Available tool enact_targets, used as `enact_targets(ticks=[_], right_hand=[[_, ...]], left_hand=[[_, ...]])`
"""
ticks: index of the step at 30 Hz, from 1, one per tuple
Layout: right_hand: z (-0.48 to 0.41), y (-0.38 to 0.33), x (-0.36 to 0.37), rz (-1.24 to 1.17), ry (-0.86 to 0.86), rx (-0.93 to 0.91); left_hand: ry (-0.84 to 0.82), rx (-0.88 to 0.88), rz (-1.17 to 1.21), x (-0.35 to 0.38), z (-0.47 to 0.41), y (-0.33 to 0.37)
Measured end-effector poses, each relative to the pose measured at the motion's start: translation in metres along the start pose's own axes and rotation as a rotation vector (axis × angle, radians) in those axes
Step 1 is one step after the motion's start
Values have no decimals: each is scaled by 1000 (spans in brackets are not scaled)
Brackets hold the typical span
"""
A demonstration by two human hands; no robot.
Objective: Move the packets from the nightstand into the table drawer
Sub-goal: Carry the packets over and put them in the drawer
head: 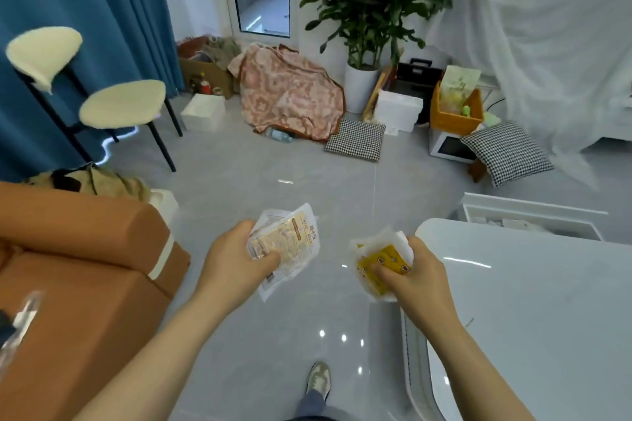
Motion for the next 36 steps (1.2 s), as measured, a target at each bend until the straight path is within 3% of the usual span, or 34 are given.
enact_targets(ticks=[15, 27, 36], right_hand=[[-173, 43, -44, 0, 121, 181], [-327, 40, -55, -5, 323, 343], [-395, 59, -99, -56, 497, 450]], left_hand=[[-177, 95, -39, 84, -188, 98], [-392, 301, -99, 132, -386, 190], [-570, 436, -177, 204, -470, 274]])
Point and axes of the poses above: each hand's wrist, its own z-axis away from the middle knuckle, its own x-axis out of the palm, y = z × x, the point moved 6 cm from there along -z, towards the middle knuckle, and after that the axes turned 4 degrees about -z, right-handed, at the moved point
